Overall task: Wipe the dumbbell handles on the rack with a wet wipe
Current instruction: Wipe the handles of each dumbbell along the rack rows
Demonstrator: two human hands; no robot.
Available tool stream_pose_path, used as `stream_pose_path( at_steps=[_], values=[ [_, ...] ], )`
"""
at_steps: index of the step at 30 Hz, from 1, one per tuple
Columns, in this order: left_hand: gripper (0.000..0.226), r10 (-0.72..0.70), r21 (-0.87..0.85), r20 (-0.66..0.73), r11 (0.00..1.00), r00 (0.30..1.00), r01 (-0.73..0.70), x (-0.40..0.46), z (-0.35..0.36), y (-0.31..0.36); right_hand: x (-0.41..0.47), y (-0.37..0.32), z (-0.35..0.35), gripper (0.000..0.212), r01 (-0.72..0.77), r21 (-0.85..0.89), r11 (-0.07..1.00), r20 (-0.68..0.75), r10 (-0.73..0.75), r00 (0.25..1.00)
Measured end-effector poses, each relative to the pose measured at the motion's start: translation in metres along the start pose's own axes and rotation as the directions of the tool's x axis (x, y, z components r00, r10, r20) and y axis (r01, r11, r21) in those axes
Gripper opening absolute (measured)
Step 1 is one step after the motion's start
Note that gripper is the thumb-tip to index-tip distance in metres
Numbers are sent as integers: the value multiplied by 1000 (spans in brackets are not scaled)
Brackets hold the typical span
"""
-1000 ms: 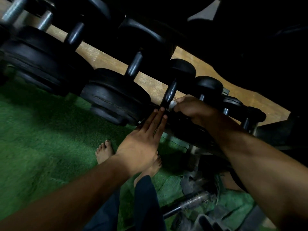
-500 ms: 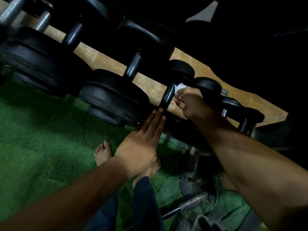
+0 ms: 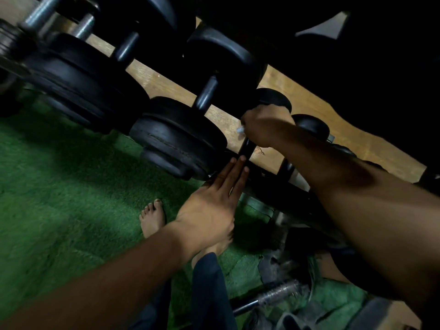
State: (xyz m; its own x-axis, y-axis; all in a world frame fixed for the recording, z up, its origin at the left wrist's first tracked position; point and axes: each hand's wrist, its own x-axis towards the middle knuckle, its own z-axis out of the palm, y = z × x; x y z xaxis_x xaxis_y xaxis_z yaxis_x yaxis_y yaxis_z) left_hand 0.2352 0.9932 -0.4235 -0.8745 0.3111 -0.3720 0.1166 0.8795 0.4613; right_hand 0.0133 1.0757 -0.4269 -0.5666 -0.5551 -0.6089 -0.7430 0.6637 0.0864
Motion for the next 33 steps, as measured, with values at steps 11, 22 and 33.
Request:
stream_pose_path(
  at_steps=[11, 22, 33],
  values=[
    [103, -3, -16, -87, 1000, 996, 1, -12, 11, -2, 18, -27, -2, 31, 190, 0, 982, 400, -174, 900],
    [99, 28, -24, -86, 999, 996, -30, -13, 9, -8, -20, 0, 9, 10, 89, 517, 851, 135, -184, 974],
    [101, 43, -18, -63, 999, 997, -44, -14, 4, -8, -47, 15, 37, 12, -236, 655, 718, 247, 92, 965]
  ],
)
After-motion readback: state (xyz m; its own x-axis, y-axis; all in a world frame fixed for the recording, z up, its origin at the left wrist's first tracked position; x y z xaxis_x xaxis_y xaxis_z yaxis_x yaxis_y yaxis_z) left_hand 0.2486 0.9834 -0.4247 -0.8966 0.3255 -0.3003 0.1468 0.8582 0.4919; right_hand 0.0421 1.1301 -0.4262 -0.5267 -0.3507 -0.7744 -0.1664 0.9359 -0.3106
